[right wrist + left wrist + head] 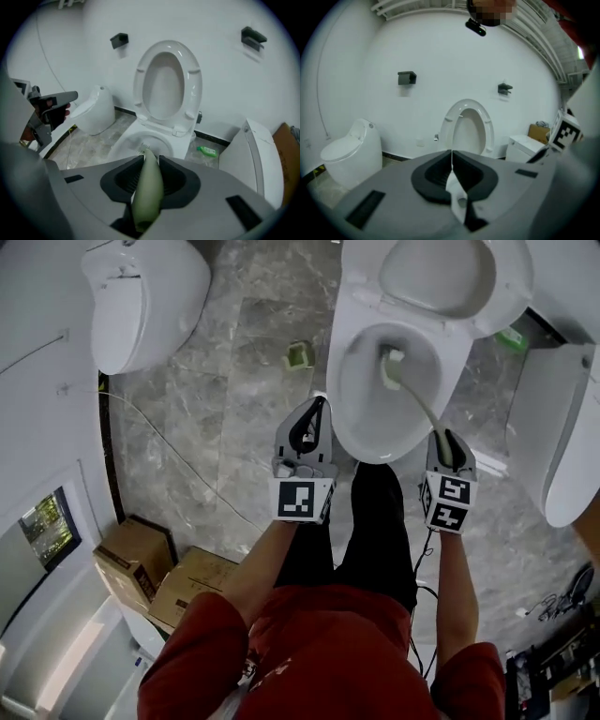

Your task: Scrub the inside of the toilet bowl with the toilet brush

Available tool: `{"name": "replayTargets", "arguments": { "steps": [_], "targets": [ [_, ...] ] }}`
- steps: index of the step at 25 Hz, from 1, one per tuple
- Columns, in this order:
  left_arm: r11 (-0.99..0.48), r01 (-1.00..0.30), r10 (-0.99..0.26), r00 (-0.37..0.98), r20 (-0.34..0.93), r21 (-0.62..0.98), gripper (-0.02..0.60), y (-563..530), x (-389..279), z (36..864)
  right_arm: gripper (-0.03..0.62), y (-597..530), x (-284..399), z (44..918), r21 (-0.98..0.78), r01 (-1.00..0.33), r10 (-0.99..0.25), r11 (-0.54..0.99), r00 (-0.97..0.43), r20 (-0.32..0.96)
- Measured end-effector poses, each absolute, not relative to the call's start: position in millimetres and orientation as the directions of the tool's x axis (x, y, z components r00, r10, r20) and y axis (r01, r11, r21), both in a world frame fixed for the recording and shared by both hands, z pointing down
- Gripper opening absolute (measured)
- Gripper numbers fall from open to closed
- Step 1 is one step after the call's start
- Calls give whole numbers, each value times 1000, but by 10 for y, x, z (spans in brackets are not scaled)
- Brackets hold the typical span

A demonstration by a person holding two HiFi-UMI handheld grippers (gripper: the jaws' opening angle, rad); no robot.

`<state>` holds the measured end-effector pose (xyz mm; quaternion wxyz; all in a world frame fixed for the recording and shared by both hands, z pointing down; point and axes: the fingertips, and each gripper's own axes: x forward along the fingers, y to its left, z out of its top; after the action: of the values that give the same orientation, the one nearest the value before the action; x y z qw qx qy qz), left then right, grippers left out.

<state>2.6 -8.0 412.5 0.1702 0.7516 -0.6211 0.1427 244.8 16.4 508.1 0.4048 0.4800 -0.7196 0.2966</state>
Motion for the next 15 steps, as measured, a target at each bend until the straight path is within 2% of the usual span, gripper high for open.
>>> {"name": "replayTargets", "arguments": {
  "steps": [6, 11, 15],
  "targets": [
    [-52, -998, -924, 59, 378, 29, -3, 62, -646, 3472, 100, -64, 1593, 4359, -78, -858, -472, 508, -352, 808],
    [35, -999, -935, -30, 354, 8, -3, 273, -1441, 3090, 100, -151, 745, 4017, -54, -811, -464, 582, -385, 798],
    [105, -994, -933, -94, 346, 13, -3, 433, -2061, 3071, 100, -151, 53, 4094, -10, -759, -425, 651, -376, 823]
  ]
}}
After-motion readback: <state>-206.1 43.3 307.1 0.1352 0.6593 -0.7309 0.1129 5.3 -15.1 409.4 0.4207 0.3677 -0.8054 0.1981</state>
